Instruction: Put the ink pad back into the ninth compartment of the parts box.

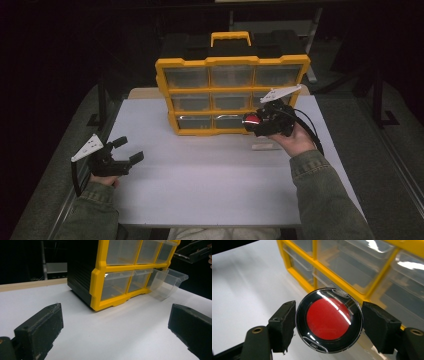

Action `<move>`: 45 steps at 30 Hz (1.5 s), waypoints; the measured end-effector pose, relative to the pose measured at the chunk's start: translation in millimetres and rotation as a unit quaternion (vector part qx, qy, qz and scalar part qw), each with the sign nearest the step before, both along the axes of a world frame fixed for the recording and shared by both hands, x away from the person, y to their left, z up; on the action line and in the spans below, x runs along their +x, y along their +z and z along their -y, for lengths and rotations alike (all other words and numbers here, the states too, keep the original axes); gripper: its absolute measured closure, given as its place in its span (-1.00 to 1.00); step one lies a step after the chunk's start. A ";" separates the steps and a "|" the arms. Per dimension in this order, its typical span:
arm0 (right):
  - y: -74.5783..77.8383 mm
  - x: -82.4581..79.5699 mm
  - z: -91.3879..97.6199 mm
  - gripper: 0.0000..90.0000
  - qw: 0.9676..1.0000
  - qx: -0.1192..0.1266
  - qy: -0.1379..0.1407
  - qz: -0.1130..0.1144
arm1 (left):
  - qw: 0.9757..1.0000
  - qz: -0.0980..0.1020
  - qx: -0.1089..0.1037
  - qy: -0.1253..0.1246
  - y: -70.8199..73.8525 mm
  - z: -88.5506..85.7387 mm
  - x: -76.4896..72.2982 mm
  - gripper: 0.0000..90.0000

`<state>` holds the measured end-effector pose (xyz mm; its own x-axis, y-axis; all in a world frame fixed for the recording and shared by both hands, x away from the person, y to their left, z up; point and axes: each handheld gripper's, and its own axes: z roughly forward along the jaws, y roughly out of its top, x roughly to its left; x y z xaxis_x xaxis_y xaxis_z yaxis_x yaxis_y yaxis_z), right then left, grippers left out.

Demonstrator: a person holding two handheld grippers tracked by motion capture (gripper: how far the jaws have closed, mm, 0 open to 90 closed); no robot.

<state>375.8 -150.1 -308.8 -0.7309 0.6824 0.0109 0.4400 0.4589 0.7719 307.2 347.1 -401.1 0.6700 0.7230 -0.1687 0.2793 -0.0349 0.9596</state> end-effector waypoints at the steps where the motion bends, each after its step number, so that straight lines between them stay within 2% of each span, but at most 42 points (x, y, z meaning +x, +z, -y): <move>1: -0.1 1.3 2.7 -0.36 1.000 -0.001 -0.002 0.002 | 1.000 0.000 0.001 0.000 0.1 0.0 -0.1 -1.00; 14: -3.3 10.3 27.1 -0.36 0.999 0.001 -0.036 -0.011 | 1.000 -0.001 0.006 -0.002 -0.1 0.9 0.2 -1.00; 21: -7.0 17.4 38.8 -0.36 0.998 -0.002 -0.056 -0.020 | 1.000 -0.003 -0.003 0.003 -0.7 -1.9 0.8 -1.00; 28: -14.8 21.2 39.8 -0.36 0.998 -0.011 -0.063 -0.029 | 1.000 -0.004 0.001 0.001 -0.8 -0.9 0.7 -1.00; 31: -19.7 21.0 40.1 -0.36 0.996 -0.021 -0.079 -0.022 | 1.000 -0.005 0.001 0.000 -1.3 -0.9 1.3 -1.00; 35: -27.3 24.1 42.2 -0.36 0.995 -0.029 -0.089 -0.027 | 1.000 -0.005 0.003 -0.002 -1.3 -0.3 1.4 -1.00; 45: -36.4 22.9 41.2 -0.36 0.994 -0.037 -0.100 -0.037 | 1.000 -0.009 0.002 -0.005 -1.7 1.0 1.5 -1.00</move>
